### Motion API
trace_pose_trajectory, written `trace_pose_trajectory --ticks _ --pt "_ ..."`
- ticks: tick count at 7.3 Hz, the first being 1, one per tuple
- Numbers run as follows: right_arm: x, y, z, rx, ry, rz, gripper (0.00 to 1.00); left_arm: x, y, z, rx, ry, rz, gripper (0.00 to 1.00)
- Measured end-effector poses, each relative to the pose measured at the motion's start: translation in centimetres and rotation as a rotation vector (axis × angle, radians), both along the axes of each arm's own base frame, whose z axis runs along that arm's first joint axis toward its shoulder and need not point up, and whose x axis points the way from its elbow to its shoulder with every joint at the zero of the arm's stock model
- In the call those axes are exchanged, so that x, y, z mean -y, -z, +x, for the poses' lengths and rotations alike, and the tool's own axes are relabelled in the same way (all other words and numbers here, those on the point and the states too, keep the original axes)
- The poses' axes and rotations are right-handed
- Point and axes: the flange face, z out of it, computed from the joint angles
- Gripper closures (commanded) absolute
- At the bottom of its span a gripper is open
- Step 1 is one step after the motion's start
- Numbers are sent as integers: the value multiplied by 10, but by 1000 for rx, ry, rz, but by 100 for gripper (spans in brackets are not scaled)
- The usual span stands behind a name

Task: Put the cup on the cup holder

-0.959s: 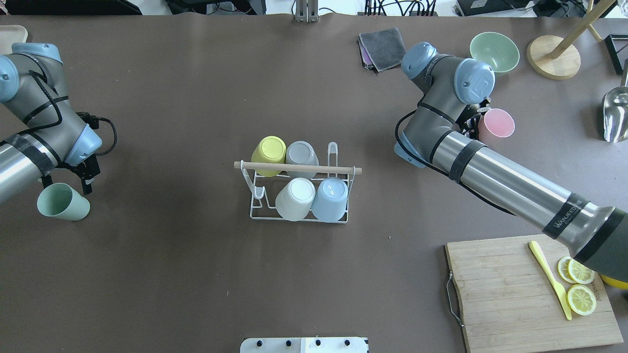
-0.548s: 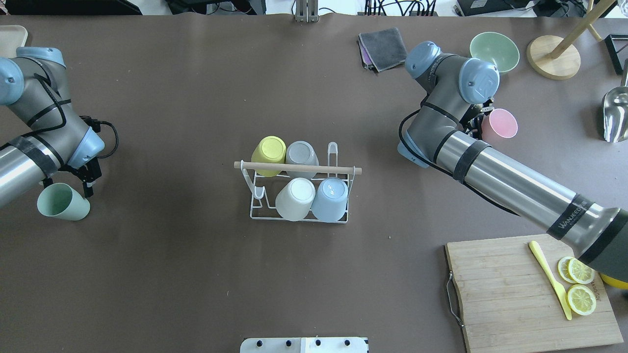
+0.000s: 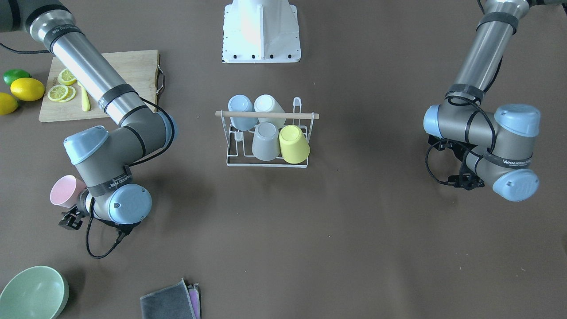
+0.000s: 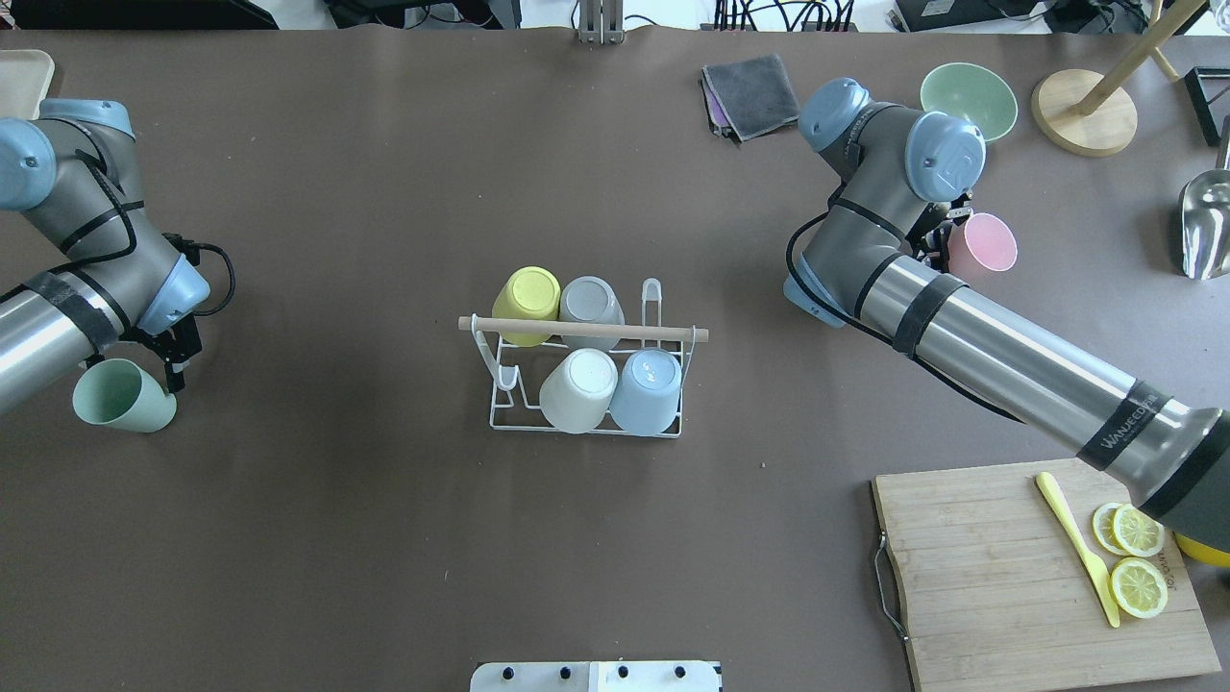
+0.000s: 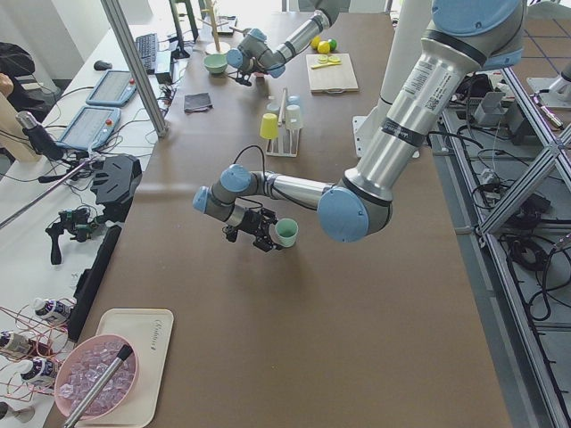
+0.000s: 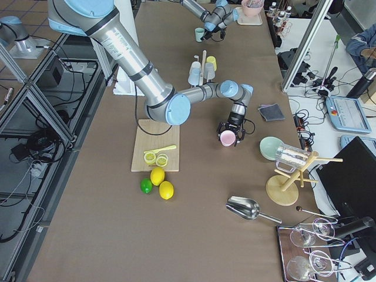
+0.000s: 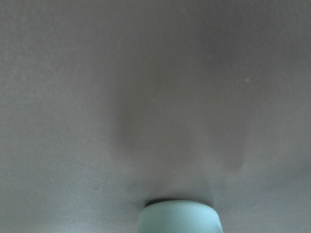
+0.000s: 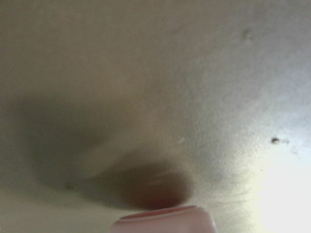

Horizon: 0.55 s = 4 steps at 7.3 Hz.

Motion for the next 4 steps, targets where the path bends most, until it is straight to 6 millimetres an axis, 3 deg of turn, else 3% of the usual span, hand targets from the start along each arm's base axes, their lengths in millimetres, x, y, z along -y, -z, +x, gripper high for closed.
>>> trace_pose_trajectory --ticks 1,2,4 --pt "-1 5 4 -8 -2 -6 100 -3 -1 3 2 -7 -5 2" --pt "-1 14 12 -16 -3 -9 100 -6 -3 5 3 -11 -9 2" --pt "6 37 46 -16 5 -11 100 -9 -11 4 8 -14 -22 2"
